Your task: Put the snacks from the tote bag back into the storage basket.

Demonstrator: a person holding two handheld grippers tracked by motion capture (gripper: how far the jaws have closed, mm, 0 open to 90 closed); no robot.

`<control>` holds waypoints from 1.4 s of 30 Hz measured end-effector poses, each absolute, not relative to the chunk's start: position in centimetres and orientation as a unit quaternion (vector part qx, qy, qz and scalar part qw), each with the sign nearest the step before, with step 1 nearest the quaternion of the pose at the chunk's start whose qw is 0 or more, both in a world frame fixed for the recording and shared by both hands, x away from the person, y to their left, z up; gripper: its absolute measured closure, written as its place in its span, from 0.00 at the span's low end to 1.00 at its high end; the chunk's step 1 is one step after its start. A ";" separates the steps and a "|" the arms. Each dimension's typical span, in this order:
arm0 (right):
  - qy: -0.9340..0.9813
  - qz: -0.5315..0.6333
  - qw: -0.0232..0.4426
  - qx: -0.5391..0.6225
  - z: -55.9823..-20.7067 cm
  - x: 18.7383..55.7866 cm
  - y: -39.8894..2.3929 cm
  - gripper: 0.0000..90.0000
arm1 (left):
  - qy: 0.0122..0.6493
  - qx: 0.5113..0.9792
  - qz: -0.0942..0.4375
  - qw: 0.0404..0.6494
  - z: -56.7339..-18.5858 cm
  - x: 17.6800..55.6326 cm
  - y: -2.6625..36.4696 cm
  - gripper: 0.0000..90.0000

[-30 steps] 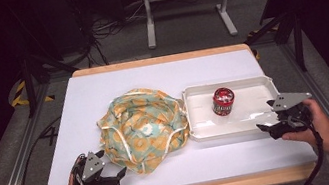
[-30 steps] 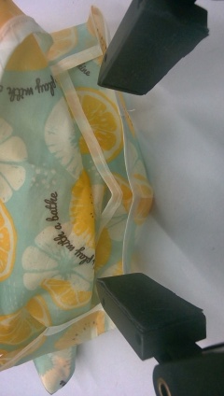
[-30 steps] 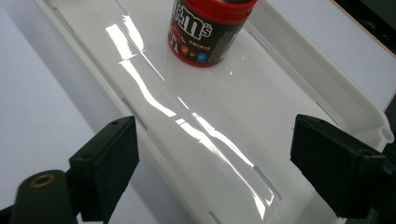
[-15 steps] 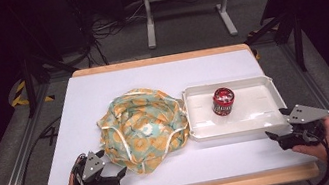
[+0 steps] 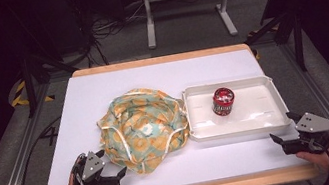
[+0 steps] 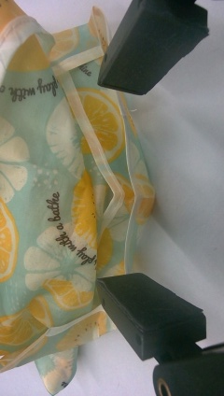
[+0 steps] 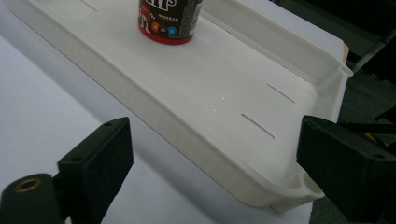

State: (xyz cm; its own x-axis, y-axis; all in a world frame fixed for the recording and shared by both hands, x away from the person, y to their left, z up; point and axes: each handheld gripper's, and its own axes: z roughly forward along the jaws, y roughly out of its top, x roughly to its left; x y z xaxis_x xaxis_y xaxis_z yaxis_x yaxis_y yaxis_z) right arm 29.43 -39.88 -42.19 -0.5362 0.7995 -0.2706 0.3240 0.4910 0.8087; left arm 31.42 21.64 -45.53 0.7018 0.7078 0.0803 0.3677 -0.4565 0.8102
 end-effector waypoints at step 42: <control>0.791 0.373 0.336 0.349 -42.4 28.8 -39.8 0.11 | 0.325 0.827 0.210 0.409 -45.4 31.7 21.6 0.07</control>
State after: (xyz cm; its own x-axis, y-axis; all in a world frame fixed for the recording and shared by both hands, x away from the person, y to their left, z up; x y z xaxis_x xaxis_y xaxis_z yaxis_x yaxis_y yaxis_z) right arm 28.76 -39.81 -42.43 -0.5306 0.8032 -0.2710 0.3024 0.4780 0.8246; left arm 31.66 21.62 -45.43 0.7006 0.7088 0.0816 0.3657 -0.4550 0.8120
